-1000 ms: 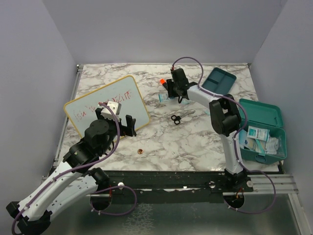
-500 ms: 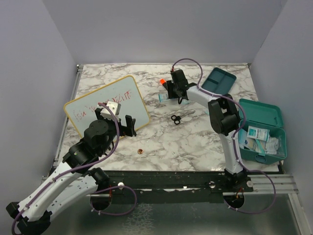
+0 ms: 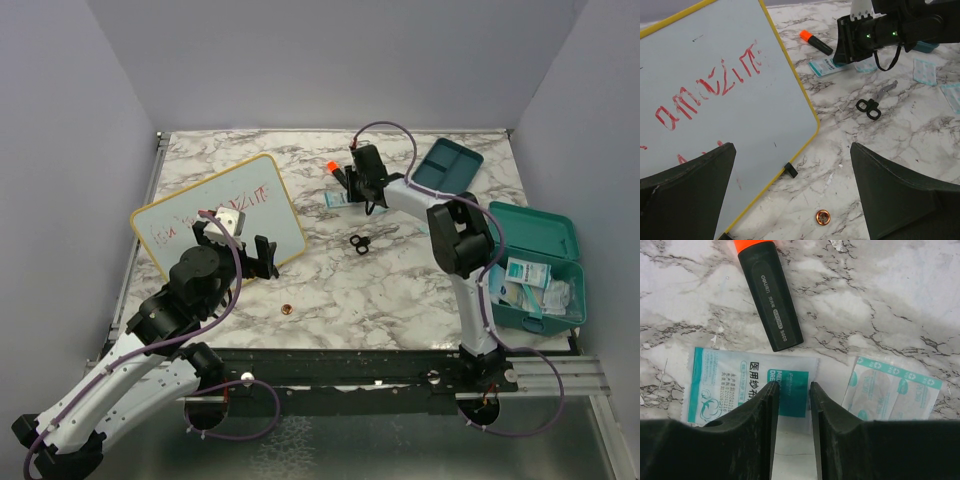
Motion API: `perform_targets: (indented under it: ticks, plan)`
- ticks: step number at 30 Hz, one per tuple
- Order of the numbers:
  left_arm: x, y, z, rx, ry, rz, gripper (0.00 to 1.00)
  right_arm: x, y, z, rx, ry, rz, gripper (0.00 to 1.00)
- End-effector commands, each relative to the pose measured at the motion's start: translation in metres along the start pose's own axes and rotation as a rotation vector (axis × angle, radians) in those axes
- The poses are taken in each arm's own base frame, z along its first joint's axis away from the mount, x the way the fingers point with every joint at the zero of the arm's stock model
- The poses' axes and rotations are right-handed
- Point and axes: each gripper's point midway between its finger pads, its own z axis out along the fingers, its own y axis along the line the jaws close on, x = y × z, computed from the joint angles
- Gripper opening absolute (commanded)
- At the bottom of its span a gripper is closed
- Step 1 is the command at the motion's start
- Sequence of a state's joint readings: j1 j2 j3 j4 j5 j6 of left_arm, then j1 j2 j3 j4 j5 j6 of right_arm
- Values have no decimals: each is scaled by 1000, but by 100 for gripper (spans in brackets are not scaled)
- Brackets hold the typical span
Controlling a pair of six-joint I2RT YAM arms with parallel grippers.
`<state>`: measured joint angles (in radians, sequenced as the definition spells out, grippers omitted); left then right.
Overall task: Organize the medicine kit
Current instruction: Pick up the medical item at the center of the board.
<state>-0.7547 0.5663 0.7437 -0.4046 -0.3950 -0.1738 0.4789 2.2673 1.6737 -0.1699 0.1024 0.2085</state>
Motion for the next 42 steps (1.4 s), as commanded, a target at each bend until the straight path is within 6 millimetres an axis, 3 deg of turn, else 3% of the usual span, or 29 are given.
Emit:
perform_targets:
  ticks: [1,10,16,26,37,38,41,42]
  plan:
    - [0,5,0,-22,-16,6,99,71,4,-3,-30,193,-20,34]
    - [1,5,0,-26,-14,9,99,70,2,-22,-40,160,-31,19]
    - [0,8,1,-39,-15,11,99,71,10,-29,-75,144,9,1]
    - [1,11,1,-56,-13,16,99,44,29,-62,-174,68,35,1]
    - [0,11,1,-54,-18,13,99,38,40,-95,-253,30,60,1]
    - [0,10,0,-52,-18,13,99,36,37,-95,-238,17,49,5]
    - [0,10,0,-49,-19,13,99,31,27,-90,-185,8,10,32]
    - [0,9,0,-46,-21,12,99,30,26,-87,-182,8,-10,35]
